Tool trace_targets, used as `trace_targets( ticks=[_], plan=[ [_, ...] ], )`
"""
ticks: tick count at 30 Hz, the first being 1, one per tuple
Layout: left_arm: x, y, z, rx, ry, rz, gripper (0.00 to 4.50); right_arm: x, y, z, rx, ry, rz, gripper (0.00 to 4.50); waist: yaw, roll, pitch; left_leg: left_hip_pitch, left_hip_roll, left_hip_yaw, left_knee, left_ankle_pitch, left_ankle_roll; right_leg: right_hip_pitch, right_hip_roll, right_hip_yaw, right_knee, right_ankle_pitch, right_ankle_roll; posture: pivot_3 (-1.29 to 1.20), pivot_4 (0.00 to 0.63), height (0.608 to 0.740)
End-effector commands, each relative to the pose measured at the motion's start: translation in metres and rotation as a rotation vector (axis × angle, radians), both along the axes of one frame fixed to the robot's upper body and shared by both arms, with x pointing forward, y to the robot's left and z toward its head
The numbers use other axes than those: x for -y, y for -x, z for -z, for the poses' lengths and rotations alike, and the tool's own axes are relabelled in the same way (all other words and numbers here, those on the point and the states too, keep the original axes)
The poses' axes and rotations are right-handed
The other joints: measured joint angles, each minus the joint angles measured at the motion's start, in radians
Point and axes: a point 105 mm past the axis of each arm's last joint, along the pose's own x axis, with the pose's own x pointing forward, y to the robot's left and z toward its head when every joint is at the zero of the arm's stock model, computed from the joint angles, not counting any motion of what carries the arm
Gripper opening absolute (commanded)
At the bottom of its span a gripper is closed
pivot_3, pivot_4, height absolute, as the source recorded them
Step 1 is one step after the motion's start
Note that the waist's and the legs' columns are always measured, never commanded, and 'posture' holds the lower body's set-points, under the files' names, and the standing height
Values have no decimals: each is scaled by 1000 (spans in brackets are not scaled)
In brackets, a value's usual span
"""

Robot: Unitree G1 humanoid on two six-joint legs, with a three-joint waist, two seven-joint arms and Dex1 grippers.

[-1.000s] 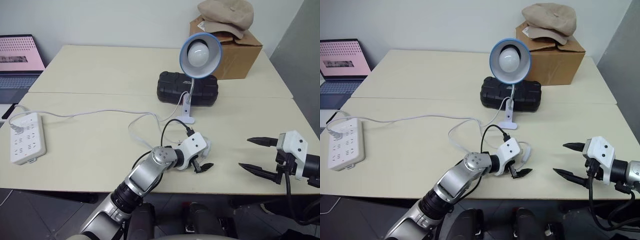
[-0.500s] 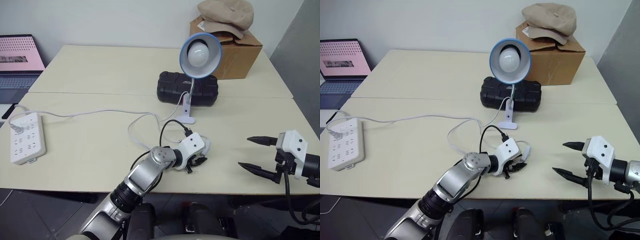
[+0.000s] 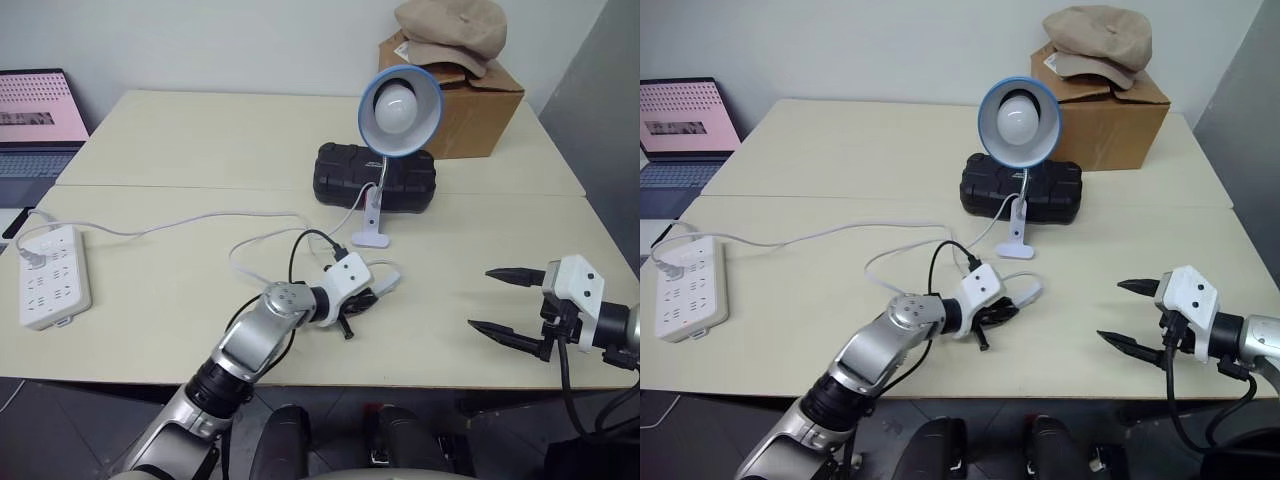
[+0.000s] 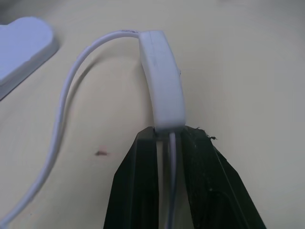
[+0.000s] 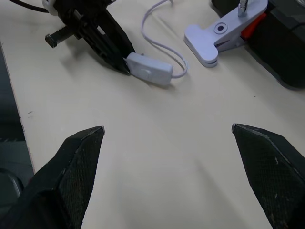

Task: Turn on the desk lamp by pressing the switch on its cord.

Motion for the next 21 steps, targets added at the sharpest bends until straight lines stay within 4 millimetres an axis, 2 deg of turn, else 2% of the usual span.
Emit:
trace_targets(
  ticks=[1, 5, 9, 13, 15, 18, 21],
  plan=[
    [-21, 11, -44, 72, 110, 165, 396, -20, 0, -16, 29, -11, -74, 4500, -5, 0, 0, 0, 0, 0, 0, 0, 0, 0, 0, 0, 0, 0, 0, 0, 150, 740],
    [-53, 23, -59, -34, 149, 250, 396, -42, -4, -27, 9, -15, -148, 4500, -9, -1, 1, 0, 0, 0, 0, 0, 0, 0, 0, -1, 0, 0, 0, 0, 150, 740],
    [-72, 29, -65, -75, 118, 306, 396, -69, -5, -36, -46, -35, -245, 4500, -12, -1, 1, 0, 1, 1, 0, 0, 0, -1, -1, 0, 0, 0, 0, 0, 150, 740],
    [-78, 28, -63, -72, 77, 318, 396, -85, -9, -37, -72, -10, -290, 4500, -5, -1, 1, -1, 1, 1, -1, 0, 0, -1, -1, -1, 0, -1, -2, 0, 150, 740],
    [-81, 25, -59, -52, 34, 312, 396, -102, -14, -37, -82, 1, -338, 4500, -8, -1, 1, -1, 1, 1, 0, 0, 0, -1, -1, -1, -1, -1, -2, 0, 150, 740],
    [-81, 21, -54, -26, 3, 304, 396, -117, -19, -34, -99, 26, -361, 4500, -11, -1, 1, -1, 1, 1, 0, 0, 0, -2, -1, -1, 0, -1, -2, 0, 150, 740],
    [-81, 17, -50, -8, -23, 292, 396, -140, -24, -37, -122, -12, -400, 4500, -11, -1, 1, -2, 2, 1, -1, 0, 0, -2, -1, -1, 0, -1, -2, 0, 150, 740]
  ],
)
